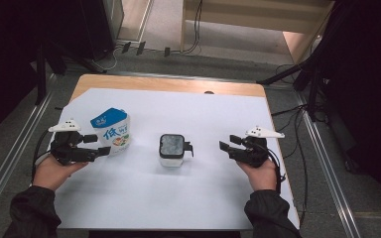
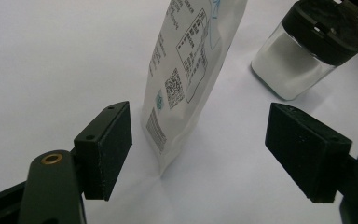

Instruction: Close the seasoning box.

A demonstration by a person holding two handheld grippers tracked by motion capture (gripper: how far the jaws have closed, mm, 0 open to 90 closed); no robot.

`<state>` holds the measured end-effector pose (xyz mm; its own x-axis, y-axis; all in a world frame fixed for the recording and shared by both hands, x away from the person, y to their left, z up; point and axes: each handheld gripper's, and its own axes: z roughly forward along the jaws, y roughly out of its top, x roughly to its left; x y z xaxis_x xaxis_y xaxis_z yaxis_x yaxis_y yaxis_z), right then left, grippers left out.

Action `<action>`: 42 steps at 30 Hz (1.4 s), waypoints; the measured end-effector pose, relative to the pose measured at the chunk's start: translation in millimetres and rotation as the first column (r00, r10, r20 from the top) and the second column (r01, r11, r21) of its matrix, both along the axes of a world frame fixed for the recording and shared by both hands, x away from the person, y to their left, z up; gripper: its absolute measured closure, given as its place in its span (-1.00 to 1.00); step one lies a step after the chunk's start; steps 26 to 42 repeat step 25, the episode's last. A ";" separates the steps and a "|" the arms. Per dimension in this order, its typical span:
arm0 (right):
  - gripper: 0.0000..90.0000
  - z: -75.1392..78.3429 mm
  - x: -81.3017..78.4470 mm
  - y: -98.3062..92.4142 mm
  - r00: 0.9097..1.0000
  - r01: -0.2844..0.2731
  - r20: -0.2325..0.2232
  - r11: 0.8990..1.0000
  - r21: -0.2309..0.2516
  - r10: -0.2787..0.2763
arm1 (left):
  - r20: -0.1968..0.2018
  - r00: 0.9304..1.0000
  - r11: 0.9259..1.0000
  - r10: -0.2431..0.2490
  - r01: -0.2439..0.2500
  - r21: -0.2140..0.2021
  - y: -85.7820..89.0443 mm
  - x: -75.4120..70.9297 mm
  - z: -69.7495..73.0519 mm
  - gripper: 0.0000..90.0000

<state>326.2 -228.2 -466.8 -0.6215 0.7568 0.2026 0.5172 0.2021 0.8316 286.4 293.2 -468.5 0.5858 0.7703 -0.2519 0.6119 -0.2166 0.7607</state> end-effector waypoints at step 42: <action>0.02 -7.3 6.7 -4.7 0.999 0.036 -0.017 0.999 -0.010 -0.036 | 0.000 1.000 1.000 0.011 -0.011 0.011 3.6 -3.1 -3.9 -0.46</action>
